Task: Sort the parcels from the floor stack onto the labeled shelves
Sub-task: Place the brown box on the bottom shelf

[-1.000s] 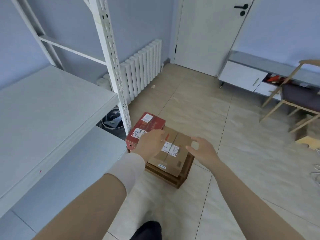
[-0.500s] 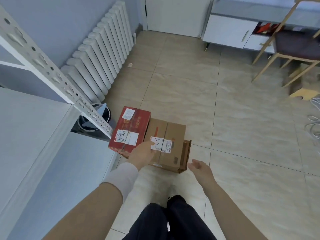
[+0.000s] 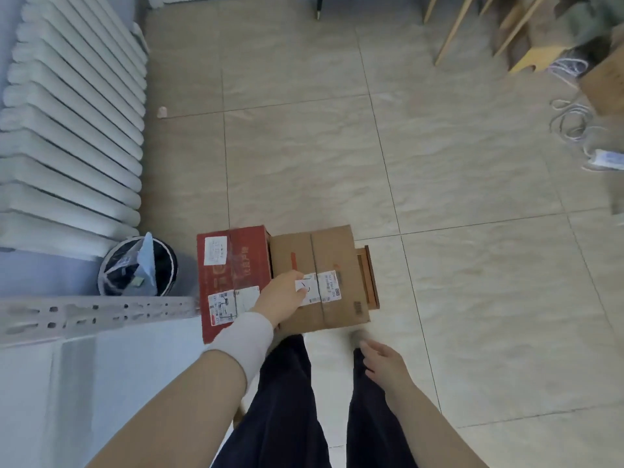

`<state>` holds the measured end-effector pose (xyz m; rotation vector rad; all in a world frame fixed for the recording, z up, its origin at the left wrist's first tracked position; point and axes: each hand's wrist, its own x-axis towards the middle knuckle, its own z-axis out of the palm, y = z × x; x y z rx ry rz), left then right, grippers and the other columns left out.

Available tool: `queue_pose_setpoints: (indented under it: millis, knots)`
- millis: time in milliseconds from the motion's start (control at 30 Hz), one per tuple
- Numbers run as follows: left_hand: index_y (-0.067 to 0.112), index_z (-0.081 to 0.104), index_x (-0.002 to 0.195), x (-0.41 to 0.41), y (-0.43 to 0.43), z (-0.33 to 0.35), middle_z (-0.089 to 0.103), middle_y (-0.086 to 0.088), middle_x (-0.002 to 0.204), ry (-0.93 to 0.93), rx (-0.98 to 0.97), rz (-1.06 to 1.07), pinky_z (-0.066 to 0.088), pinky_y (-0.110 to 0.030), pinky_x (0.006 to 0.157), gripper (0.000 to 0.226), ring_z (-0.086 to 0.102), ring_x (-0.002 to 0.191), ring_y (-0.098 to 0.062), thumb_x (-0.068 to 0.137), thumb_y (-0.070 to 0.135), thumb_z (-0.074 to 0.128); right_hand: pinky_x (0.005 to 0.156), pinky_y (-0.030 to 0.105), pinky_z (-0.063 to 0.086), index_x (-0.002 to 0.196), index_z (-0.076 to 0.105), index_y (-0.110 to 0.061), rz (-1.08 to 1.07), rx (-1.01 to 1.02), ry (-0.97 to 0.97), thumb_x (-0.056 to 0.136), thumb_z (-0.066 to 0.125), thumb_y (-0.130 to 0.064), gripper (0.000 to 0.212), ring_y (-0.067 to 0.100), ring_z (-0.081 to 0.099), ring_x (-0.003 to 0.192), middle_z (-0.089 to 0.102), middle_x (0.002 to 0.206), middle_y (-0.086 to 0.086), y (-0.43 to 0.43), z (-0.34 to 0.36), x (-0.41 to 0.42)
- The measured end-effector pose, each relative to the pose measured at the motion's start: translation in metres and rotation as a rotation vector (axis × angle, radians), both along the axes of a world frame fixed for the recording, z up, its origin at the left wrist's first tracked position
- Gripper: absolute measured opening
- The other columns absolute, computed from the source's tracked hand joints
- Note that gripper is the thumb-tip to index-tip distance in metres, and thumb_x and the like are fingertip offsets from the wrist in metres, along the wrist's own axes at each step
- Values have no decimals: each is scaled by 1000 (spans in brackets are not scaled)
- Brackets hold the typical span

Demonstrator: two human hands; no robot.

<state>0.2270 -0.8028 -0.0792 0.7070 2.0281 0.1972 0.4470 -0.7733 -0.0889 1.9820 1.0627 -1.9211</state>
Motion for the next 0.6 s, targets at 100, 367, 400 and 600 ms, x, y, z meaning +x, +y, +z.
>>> queue_pose_setpoints:
  millis: [100,367,400,600]
  knots:
    - [18,40,138,-25,9,-22,45,-3,142,-10,-17,-108,38,-33,105,42,44,129,-21,97,25,44,106,48,39,134,39,11,-116,-66,-38,93,56,-19,54,45,49,120,48,131,32,-23,-18,-16]
    - [15,32,144,-77,48,-75,37,-2,149,-6,9,-241,29,-31,109,49,37,136,-19,97,27,45,105,40,41,141,34,-3,-535,-204,14,91,59,-27,60,31,49,124,49,134,16,-41,-71,-46]
    - [15,32,144,-82,56,-86,39,-2,148,12,37,-239,30,-31,109,50,38,135,-19,97,28,46,104,40,42,139,36,-6,-584,-214,17,90,60,-28,58,30,49,123,49,131,14,-41,-82,-50]
    - [14,32,143,-101,102,-149,37,-5,148,85,124,-268,27,-34,110,58,35,137,-22,94,37,50,107,41,39,147,21,-5,-820,-264,-30,88,62,-28,76,30,37,135,34,147,15,-35,-146,-70]
